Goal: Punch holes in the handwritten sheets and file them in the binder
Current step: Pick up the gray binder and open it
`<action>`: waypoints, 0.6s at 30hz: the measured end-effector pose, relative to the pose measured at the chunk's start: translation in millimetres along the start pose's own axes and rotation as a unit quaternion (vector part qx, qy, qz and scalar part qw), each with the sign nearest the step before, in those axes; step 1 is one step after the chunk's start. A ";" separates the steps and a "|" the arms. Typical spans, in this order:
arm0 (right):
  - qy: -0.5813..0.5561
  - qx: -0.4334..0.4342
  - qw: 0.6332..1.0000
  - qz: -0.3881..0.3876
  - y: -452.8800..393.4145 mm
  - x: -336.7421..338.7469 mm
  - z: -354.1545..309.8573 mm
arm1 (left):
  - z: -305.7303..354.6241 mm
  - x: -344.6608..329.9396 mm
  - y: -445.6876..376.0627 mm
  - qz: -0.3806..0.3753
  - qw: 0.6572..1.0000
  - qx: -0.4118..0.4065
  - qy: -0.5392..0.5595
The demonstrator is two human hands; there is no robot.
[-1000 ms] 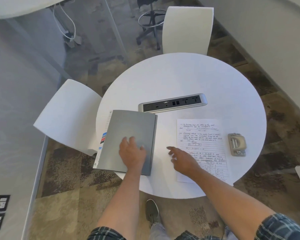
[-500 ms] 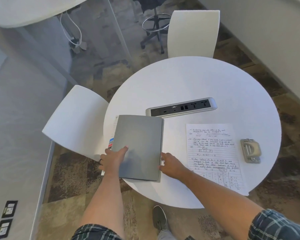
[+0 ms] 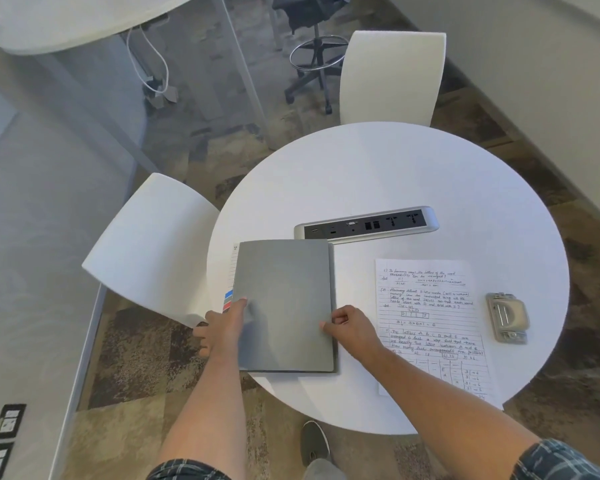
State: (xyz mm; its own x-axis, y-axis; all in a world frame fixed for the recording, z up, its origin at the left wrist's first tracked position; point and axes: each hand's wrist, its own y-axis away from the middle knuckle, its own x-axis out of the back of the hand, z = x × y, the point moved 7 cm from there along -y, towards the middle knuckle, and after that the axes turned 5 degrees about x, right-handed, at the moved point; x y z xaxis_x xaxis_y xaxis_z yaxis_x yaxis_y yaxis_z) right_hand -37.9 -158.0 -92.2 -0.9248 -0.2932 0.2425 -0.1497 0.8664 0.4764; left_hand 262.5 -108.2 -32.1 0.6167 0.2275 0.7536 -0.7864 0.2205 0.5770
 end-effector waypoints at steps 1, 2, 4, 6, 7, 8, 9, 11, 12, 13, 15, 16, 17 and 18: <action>-0.048 -0.003 0.999 0.012 2.7 1.9 -3.7 | -1.7 -2.6 1.4 -0.011 1.000 0.008 0.021; -0.085 0.003 0.996 0.010 5.6 2.5 -11.0 | -3.9 -6.1 2.8 -0.027 0.998 0.019 0.044; -0.121 0.024 0.992 -0.010 9.1 0.9 -28.9 | -7.1 -12.1 9.1 -0.074 0.993 0.018 0.094; -0.166 0.037 0.985 -0.033 12.4 -1.8 -50.6 | -6.6 -13.1 20.9 -0.131 0.984 -0.016 0.120; -0.185 0.046 0.981 -0.043 14.6 -2.9 -62.3 | -5.3 -12.2 27.9 -0.158 0.979 -0.051 0.114; -0.192 0.056 0.979 -0.046 16.6 -3.7 -73.8 | -5.1 -9.4 35.6 -0.177 0.973 -0.104 0.105; -0.194 0.064 0.978 -0.045 20.0 -5.0 -85.3 | -6.1 -6.0 43.2 -0.192 0.963 -0.162 0.100; -0.211 0.081 0.974 -0.037 24.2 -10.1 -102.5 | -20.9 -3.9 54.2 -0.218 0.945 -0.230 0.076; -0.224 0.090 0.970 -0.039 25.8 -15.3 -109.2 | -30.2 -2.7 58.9 -0.223 0.940 -0.254 0.043; -0.234 0.102 0.966 -0.044 29.3 -20.7 -115.6 | -38.4 -0.9 64.1 -0.220 0.935 -0.278 0.008; -0.252 0.142 0.955 -0.063 36.2 -32.1 -125.1 | -48.8 7.1 69.1 -0.171 0.932 -0.317 -0.034; -0.259 0.158 0.950 -0.077 38.7 -38.0 -127.8 | -49.6 12.4 71.9 -0.143 0.930 -0.335 -0.041; -0.260 0.168 0.947 -0.089 40.5 -43.0 -128.4 | -49.0 16.5 76.1 -0.120 0.926 -0.355 -0.053; -0.255 0.178 0.945 -0.104 42.2 -47.1 -129.1 | -49.3 20.3 79.7 -0.098 0.919 -0.374 -0.075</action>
State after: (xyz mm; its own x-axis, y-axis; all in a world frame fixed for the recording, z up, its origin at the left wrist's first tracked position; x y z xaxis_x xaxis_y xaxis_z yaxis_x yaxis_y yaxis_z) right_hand 44.5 -159.7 25.6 -0.8969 -0.3182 -0.3070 -0.3715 0.9189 0.1329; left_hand 214.1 -39.2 13.7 0.6882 -0.0066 0.7255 -0.3818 0.8470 0.3698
